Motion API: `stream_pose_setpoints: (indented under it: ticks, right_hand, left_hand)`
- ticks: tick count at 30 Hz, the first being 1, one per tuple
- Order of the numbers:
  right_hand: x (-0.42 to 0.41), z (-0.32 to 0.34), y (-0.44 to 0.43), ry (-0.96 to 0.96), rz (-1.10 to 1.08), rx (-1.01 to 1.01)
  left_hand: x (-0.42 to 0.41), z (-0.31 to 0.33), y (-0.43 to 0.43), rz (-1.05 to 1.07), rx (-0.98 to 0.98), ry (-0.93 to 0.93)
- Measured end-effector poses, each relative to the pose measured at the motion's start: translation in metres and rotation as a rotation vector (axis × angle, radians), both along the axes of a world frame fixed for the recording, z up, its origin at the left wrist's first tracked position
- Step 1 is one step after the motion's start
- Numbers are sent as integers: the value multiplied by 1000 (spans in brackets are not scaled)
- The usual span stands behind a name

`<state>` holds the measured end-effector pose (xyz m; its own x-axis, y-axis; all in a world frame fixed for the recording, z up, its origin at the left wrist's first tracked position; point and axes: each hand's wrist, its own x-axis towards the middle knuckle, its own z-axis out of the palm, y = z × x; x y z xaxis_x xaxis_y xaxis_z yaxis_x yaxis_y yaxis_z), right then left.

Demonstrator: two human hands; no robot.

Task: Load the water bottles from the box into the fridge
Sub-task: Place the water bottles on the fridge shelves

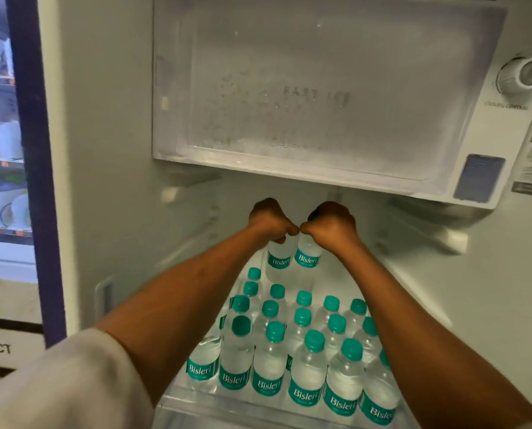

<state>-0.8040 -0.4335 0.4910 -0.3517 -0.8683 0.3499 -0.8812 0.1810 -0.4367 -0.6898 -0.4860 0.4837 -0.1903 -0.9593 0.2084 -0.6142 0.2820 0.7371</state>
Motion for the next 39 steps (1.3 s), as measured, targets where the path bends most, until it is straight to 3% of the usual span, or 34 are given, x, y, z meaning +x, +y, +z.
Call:
stream_pose_setpoints:
  ticks: [11, 39]
  right_hand:
    - [-11, -56, -33, 55, 34, 117]
    - [-21, -114, -55, 42, 129, 273]
  left_hand:
    - [-15, -47, -29, -84, 84, -272]
    - [-23, -95, -54, -149, 117, -510]
